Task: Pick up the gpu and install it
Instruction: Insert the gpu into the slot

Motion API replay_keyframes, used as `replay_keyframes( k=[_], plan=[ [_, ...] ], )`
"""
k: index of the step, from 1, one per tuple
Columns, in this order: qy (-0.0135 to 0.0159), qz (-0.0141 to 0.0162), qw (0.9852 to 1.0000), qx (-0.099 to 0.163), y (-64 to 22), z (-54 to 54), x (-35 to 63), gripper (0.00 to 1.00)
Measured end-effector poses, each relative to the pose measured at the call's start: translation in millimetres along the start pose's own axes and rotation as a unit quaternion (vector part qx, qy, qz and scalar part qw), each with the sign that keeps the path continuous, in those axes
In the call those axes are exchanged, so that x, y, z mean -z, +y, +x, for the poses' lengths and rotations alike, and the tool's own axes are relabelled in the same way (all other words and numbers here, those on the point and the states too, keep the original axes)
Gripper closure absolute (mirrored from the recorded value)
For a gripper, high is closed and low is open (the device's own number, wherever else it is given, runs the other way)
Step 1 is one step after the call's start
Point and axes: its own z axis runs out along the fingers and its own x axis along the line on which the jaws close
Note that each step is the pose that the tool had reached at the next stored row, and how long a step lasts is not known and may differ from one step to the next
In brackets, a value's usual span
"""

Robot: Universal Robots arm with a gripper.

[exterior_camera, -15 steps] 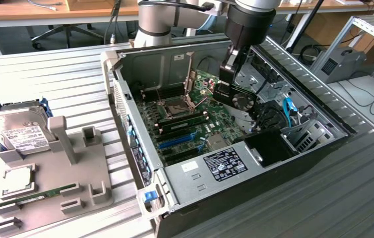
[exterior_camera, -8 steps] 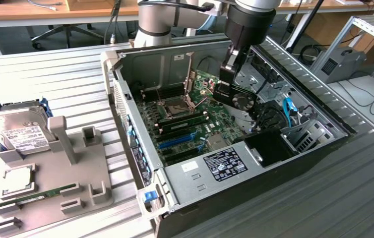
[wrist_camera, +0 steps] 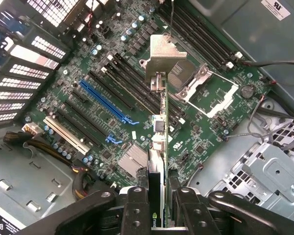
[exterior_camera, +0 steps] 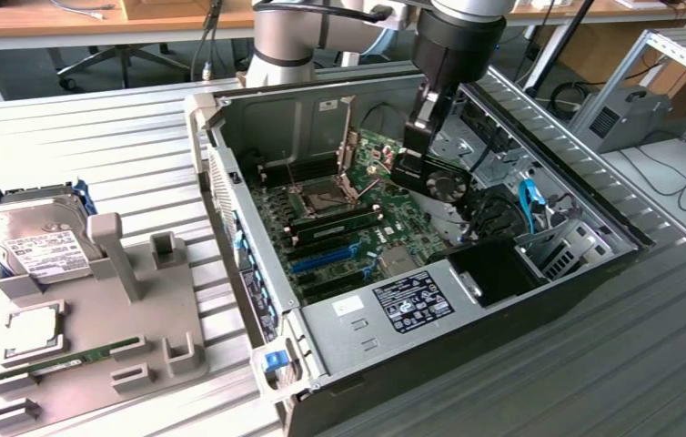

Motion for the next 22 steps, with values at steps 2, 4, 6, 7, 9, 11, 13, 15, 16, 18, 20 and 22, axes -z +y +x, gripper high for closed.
replay_keyframes(
  k=[2, 4, 6, 7, 9, 11, 13, 15, 16, 18, 20, 22],
  plan=[
    [-0.0001, 0.0, 1.0, 0.002, 0.0, 0.0, 0.0, 0.74],
    [-0.0001, -0.0001, 1.0, 0.004, 0.0, 0.0, 0.0, 0.74],
    [-0.0002, -0.0001, 1.0, 0.006, 0.0, 0.0, 0.0, 0.74],
    [-0.0002, -0.0001, 1.0, 0.006, 0.0, 0.0, 0.0, 0.74],
    [-0.0003, -0.0002, 1.0, 0.008, 0.0, 0.0, 0.0, 0.74],
    [-0.0004, -0.0002, 0.9999, 0.012, 0.0, 0.0, 0.0, 0.74],
    [-0.0005, -0.0003, 0.9999, 0.014, 0.0, 0.0, 0.0, 0.74],
    [-0.0007, -0.0004, 0.9998, 0.022, 0.0, 0.0, 0.0, 0.74],
    [-0.0008, -0.0004, 0.9997, 0.024, 0.0, 0.0, 0.0, 0.74],
    [-0.0009, -0.0005, 0.9996, 0.027, 0.0, 0.0, 0.0, 0.74],
    [-0.001, -0.0005, 0.9996, 0.029, 0.0, 0.0, 0.0, 0.74],
    [-0.001, -0.0006, 0.9995, 0.031, 0.1, 0.0, 0.0, 0.74]
  ],
)
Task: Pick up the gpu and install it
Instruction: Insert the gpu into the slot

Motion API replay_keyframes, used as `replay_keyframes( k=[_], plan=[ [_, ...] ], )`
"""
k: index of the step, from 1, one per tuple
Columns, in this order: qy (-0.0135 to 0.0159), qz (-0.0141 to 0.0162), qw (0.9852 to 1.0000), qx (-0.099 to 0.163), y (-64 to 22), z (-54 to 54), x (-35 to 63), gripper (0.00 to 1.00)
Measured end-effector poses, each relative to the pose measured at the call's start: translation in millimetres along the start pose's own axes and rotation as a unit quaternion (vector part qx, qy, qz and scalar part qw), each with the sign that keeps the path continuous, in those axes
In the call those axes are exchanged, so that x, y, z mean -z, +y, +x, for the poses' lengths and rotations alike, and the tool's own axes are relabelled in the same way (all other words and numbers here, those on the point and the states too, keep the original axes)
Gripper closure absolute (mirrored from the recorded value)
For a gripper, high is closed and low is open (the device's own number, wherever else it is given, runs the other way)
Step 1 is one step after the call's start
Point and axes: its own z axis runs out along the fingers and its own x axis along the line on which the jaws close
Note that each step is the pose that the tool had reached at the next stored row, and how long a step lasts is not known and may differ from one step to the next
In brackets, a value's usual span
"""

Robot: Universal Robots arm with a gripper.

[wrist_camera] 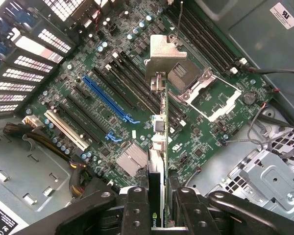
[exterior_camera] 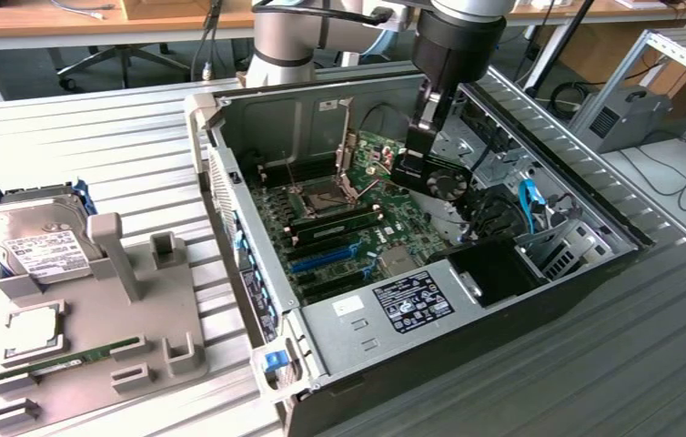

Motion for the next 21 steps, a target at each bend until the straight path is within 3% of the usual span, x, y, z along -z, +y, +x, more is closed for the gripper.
replay_keyframes(
  k=[21],
  plan=[
    [-0.0007, -0.0003, 0.9997, 0.023, 0.0, -0.1, 0.0, 0.74]
  ],
)
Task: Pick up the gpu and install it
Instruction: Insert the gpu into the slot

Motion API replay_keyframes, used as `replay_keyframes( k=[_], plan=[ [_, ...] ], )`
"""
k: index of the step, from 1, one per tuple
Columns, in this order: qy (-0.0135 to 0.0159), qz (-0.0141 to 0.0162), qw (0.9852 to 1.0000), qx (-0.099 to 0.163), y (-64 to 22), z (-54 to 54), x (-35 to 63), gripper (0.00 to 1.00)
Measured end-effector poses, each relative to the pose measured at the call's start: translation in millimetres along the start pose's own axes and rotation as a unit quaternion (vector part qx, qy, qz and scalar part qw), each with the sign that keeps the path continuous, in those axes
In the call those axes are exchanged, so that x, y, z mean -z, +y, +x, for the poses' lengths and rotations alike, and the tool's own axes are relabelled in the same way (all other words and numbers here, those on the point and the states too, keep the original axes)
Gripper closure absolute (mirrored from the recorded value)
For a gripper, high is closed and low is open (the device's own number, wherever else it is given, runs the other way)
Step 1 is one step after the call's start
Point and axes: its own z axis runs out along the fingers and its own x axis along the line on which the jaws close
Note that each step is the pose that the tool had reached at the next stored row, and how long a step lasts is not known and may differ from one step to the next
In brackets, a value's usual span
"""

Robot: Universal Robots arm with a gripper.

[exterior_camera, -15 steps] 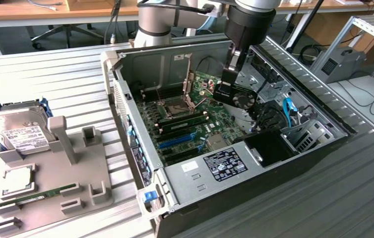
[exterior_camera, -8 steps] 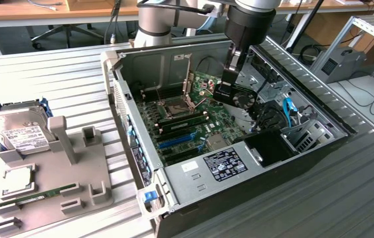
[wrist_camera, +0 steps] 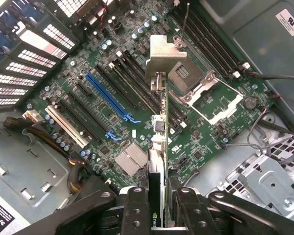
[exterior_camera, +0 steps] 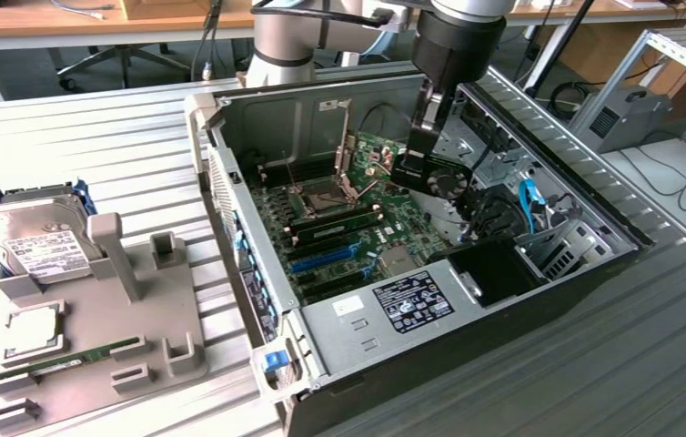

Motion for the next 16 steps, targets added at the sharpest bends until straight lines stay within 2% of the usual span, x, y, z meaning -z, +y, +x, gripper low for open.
replay_keyframes(
  k=[16],
  plan=[
    [-0.0009, -0.0005, 0.9996, 0.028, 0.2, -0.1, 0.0, 0.74]
  ],
)
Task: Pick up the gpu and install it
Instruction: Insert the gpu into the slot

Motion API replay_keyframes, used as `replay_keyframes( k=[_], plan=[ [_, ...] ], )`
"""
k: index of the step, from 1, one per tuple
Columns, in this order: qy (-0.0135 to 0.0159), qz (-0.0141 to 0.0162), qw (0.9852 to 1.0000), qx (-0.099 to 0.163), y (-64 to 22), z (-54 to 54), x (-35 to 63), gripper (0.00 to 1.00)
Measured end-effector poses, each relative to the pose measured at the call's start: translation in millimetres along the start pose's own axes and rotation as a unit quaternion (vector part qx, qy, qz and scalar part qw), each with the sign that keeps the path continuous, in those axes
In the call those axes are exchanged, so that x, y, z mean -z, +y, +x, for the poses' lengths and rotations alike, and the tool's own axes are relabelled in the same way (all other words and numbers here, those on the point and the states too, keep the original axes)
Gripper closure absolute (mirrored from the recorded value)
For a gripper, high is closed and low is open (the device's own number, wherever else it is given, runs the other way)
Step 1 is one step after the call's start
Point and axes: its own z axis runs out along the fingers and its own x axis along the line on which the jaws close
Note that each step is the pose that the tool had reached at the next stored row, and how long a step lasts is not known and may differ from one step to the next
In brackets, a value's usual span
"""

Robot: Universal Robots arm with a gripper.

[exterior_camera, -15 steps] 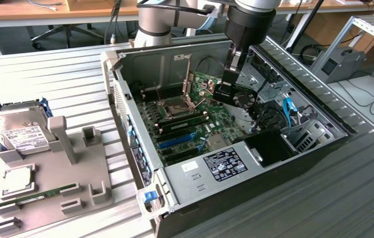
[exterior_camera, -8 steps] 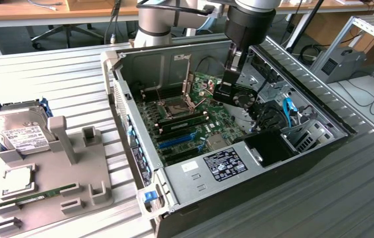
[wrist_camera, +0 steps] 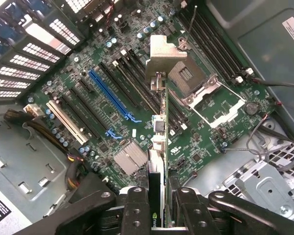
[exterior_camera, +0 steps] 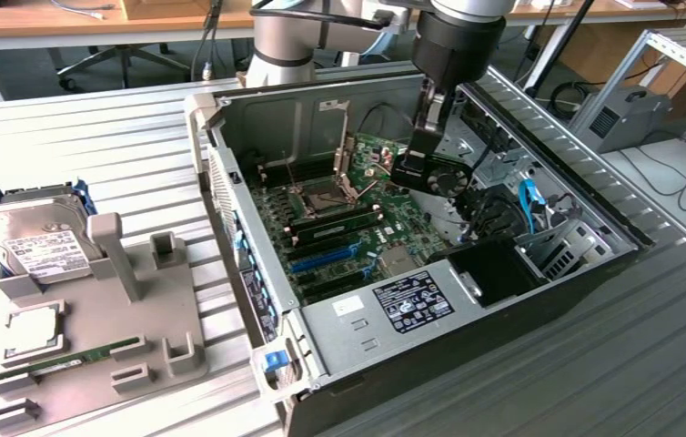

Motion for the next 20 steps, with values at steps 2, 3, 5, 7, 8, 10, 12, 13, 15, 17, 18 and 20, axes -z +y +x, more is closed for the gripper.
replay_keyframes(
  k=[2, 3, 5, 7, 8, 10, 12, 13, 15, 17, 18, 20],
  plan=[
    [-0.0001, 0.0, 1.0, 0.003, 0.0, 0.0, 0.0, 0.74],
    [-0.0001, -0.0001, 1.0, 0.005, 0.0, 0.0, 0.0, 0.74],
    [-0.0002, -0.0001, 1.0, 0.008, 0.0, 0.0, 0.0, 0.74],
    [-0.0004, -0.0002, 0.9999, 0.011, 0.0, 0.0, 0.0, 0.74],
    [-0.0005, -0.0002, 0.9999, 0.015, 0.0, 0.0, 0.0, 0.74],
    [-0.0006, -0.0003, 0.9998, 0.018, 0.0, 0.0, 0.0, 0.74],
    [-0.0007, -0.0004, 0.9998, 0.021, 0.0, 0.0, 0.0, 0.74],
    [-0.0008, -0.0004, 0.9997, 0.023, 0.0, 0.0, 0.0, 0.74],
    [-0.0009, -0.0005, 0.9997, 0.026, 0.0, -0.1, 0.0, 0.74],
    [-0.001, -0.0006, 0.9996, 0.029, 0.0, -0.1, 0.0, 0.74],
    [-0.001, -0.0006, 0.9995, 0.031, 0.1, -0.1, 0.0, 0.74],
    [-0.0011, -0.0006, 0.9994, 0.035, 0.1, -0.1, 0.0, 0.74]
  ],
)
